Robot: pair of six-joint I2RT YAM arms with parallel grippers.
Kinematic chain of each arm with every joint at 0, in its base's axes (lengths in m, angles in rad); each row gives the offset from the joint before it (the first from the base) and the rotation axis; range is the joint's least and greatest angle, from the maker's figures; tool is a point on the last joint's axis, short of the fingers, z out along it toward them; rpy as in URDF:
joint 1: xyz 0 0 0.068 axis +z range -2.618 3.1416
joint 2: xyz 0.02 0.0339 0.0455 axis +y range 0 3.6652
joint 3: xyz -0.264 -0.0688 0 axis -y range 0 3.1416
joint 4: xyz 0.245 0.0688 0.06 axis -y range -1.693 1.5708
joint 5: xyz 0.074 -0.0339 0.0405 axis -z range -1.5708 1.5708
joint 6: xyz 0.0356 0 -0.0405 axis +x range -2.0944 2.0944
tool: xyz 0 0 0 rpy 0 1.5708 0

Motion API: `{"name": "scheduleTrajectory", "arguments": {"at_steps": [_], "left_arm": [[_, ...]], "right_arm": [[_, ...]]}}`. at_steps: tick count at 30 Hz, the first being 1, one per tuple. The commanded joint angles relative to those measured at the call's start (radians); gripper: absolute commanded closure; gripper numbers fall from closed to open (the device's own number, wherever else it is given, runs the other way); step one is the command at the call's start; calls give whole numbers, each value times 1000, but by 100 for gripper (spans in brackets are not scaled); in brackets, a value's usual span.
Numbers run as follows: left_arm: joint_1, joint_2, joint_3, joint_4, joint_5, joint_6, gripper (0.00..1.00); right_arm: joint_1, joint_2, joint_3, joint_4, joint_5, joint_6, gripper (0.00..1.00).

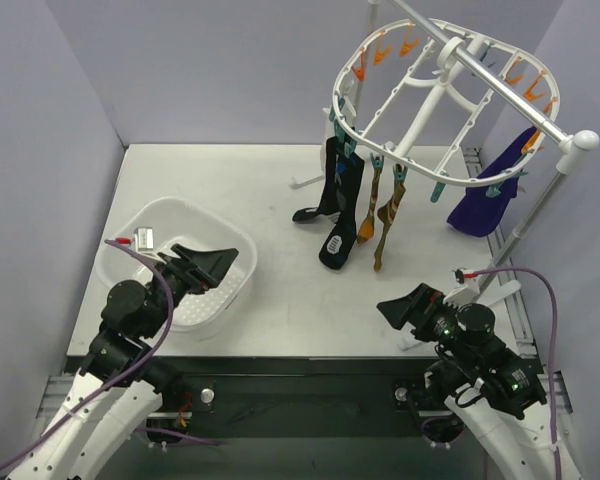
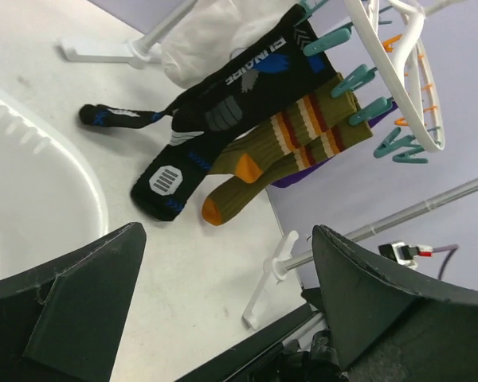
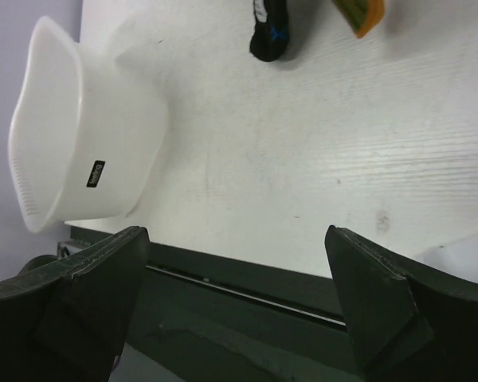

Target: Remove the socks clipped to the hanger

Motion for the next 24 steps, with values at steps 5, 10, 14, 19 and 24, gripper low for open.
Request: {"name": "scheduleTrajectory", "arguments": {"at_steps": [5,10,14,19,24], "left_arm": [[4,7,53,80,140,148,4],[-8,313,168,115,354,179,12],[-194,528,299,179,228,295,13],[-542,721,438,185,-44,466,14],[-631,858,401,435,-107,518,22]], "right_arm": [[2,56,182,-215,118,-70,0],[2,44,250,-221,73,-119,0],[1,143,360,-304,108,-193,0],[2,249,503,-399,213,-259,4],[-1,346,648,-439,248,-315,6]]}}
